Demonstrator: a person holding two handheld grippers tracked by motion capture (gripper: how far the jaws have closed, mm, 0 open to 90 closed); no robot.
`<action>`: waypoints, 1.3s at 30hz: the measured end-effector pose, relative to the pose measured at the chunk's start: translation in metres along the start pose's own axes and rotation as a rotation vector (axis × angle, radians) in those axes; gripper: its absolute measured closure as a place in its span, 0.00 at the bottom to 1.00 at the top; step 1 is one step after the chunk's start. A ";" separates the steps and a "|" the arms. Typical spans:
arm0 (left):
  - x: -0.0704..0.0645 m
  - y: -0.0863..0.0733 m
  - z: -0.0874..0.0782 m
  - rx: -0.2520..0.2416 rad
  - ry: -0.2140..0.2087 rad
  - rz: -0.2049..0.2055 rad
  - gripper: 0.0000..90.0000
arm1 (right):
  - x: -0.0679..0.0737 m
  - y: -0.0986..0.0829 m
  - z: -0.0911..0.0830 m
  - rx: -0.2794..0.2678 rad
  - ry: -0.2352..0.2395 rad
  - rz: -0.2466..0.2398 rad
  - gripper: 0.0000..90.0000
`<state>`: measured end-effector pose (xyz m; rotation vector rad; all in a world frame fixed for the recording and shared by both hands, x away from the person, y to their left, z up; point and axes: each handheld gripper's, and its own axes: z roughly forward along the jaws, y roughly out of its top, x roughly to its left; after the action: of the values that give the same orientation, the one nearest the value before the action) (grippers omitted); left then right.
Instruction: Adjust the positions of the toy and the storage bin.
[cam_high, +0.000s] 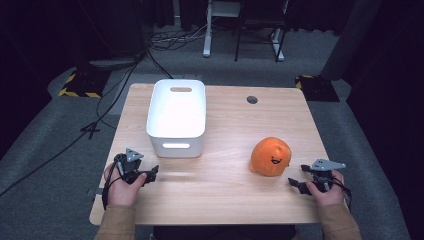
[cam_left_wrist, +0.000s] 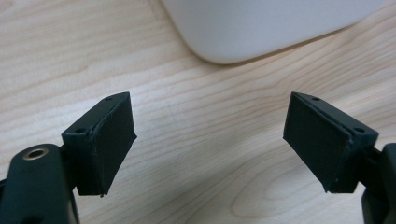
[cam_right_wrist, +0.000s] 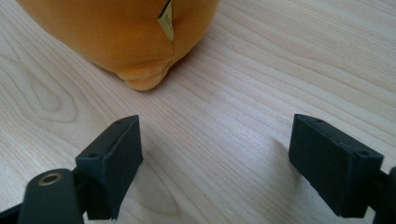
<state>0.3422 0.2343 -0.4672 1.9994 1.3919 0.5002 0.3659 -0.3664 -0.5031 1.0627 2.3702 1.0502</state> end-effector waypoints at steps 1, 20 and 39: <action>-0.001 0.002 -0.004 -0.007 -0.010 0.010 0.19 | 0.000 0.000 0.000 0.000 0.000 0.000 0.20; -0.004 0.028 -0.039 -0.212 -0.086 -0.011 0.25 | 0.000 0.000 0.000 0.000 0.000 -0.001 0.20; 0.000 0.065 -0.041 -0.423 -0.050 -0.090 0.26 | 0.000 0.000 0.000 0.000 0.000 0.000 0.20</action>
<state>0.3608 0.2313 -0.3928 1.5921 1.2205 0.6398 0.3659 -0.3664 -0.5031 1.0622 2.3701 1.0500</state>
